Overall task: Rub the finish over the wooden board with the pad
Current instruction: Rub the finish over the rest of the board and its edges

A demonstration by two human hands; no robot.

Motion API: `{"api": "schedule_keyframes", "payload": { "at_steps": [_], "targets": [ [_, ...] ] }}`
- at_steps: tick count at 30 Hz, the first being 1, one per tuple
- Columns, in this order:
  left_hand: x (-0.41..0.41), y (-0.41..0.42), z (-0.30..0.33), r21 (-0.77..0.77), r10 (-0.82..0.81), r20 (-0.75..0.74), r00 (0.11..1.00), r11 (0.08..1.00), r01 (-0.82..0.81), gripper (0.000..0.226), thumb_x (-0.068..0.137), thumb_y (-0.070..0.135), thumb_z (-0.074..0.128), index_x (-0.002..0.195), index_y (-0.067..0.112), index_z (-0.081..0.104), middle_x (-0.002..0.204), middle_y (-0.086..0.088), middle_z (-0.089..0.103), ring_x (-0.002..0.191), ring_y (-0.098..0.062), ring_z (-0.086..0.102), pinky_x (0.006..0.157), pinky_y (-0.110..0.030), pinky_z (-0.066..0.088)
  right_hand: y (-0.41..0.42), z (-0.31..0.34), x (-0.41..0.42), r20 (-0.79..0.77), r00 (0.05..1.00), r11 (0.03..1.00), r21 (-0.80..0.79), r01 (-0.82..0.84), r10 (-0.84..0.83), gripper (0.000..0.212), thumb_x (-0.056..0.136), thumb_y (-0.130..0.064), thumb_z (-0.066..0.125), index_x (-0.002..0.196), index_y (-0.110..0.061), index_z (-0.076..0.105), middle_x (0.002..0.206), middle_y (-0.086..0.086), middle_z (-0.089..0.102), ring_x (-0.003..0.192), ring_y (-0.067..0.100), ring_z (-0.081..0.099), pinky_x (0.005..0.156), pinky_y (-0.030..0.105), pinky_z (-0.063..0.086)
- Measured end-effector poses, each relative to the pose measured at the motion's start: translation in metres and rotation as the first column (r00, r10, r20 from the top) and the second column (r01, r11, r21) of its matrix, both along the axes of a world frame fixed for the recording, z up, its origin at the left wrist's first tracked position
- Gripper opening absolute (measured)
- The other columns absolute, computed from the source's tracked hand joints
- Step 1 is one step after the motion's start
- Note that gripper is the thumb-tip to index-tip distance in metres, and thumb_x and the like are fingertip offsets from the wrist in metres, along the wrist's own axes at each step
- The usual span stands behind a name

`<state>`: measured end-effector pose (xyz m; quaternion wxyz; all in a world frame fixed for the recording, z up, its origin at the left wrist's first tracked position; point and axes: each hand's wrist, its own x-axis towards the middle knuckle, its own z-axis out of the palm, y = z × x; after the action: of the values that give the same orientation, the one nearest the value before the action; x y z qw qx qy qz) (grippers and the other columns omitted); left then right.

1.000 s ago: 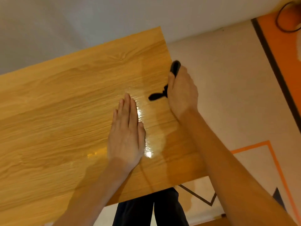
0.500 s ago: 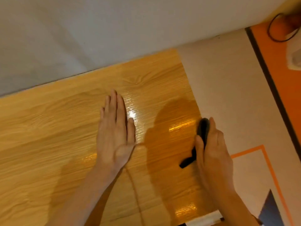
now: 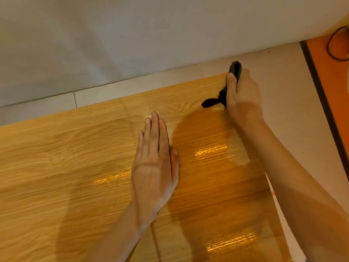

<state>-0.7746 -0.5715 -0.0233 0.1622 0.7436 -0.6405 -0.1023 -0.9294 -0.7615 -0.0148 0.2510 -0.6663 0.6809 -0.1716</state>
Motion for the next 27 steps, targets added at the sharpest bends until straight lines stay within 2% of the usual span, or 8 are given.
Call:
{"api": "schedule_keyframes", "payload": {
  "at_steps": [4,7,13,16,19,21,24,27],
  "targets": [
    [0.001,0.000,0.001,0.034,-0.001,0.005,1.000,0.999,0.001,0.059,0.106,0.028,0.032,0.156,0.001,0.018,0.167,-0.014,0.010,0.156,-0.025,0.005,0.127,-0.038,0.007,-0.026,0.006,0.020,-0.200,0.962,0.977,-0.067,-0.204,0.187,0.043,0.105,-0.027,0.030,0.143,-0.010,0.037,0.134,0.014,0.052,0.121,0.031,0.047,0.096,0.036,0.037],
    [0.000,0.001,0.001,0.055,-0.008,0.040,0.999,0.998,0.005,0.059,0.106,0.030,0.027,0.157,0.001,0.017,0.167,-0.014,0.008,0.156,-0.025,0.005,0.127,-0.039,0.009,-0.010,0.009,0.025,-0.370,0.877,0.930,-0.083,-0.359,0.306,0.040,0.104,-0.025,0.032,0.139,-0.012,0.044,0.134,0.011,0.053,0.125,0.029,0.043,0.117,0.041,0.020],
    [0.002,-0.001,0.001,0.059,-0.009,0.062,0.998,0.998,0.005,0.059,0.106,0.029,0.026,0.156,-0.001,0.018,0.167,-0.015,0.008,0.156,-0.024,0.003,0.127,-0.038,0.007,0.041,0.006,0.093,-0.365,0.753,0.792,-0.066,-0.607,0.547,0.045,0.105,-0.033,0.027,0.146,-0.014,0.034,0.145,0.002,0.044,0.138,0.019,0.035,0.120,0.039,0.016],
    [0.001,-0.001,0.001,0.049,-0.009,0.083,0.997,0.999,0.005,0.059,0.106,0.028,0.027,0.156,-0.001,0.017,0.167,-0.016,0.010,0.155,-0.025,0.005,0.127,-0.038,0.009,0.021,0.007,0.063,-0.323,0.789,0.815,-0.083,-0.573,0.522,0.044,0.103,-0.029,0.034,0.144,-0.014,0.037,0.145,0.005,0.045,0.136,0.022,0.036,0.119,0.038,0.019],
    [0.000,0.000,0.001,0.073,-0.020,0.098,0.995,0.997,0.013,0.061,0.106,0.030,0.023,0.157,-0.001,0.013,0.167,-0.016,0.007,0.155,-0.026,0.004,0.126,-0.038,0.007,0.001,0.007,0.013,-0.269,0.940,0.965,-0.097,-0.243,0.209,0.041,0.102,-0.022,0.035,0.141,-0.009,0.041,0.142,0.012,0.046,0.131,0.029,0.039,0.116,0.041,0.023],
    [0.001,0.000,0.002,0.085,-0.022,0.084,0.996,0.996,0.015,0.061,0.106,0.031,0.022,0.157,0.000,0.011,0.167,-0.016,0.004,0.155,-0.027,0.002,0.126,-0.037,0.004,0.005,0.007,0.008,-0.249,0.964,0.986,-0.108,-0.129,0.099,0.042,0.104,-0.020,0.030,0.144,-0.005,0.035,0.147,0.014,0.040,0.139,0.029,0.031,0.119,0.042,0.017],
    [0.001,-0.001,0.003,0.088,-0.015,0.059,0.998,0.996,0.010,0.061,0.106,0.031,0.021,0.157,0.000,0.010,0.167,-0.016,0.004,0.155,-0.027,0.003,0.125,-0.036,0.001,0.025,0.007,0.025,-0.345,0.905,0.952,-0.086,-0.293,0.248,0.048,0.105,-0.018,0.028,0.151,-0.006,0.020,0.160,0.011,0.019,0.149,0.026,0.010,0.123,0.039,0.002],
    [0.001,-0.001,0.004,0.080,-0.010,0.022,1.000,0.997,0.009,0.061,0.105,0.030,0.023,0.157,0.000,0.011,0.167,-0.015,0.005,0.155,-0.026,0.002,0.126,-0.033,-0.001,0.045,0.010,0.031,-0.346,0.844,0.886,-0.068,-0.459,0.411,0.049,0.105,-0.020,0.031,0.151,-0.007,0.020,0.160,0.009,0.016,0.150,0.026,0.008,0.121,0.036,-0.002]
  ]
}}
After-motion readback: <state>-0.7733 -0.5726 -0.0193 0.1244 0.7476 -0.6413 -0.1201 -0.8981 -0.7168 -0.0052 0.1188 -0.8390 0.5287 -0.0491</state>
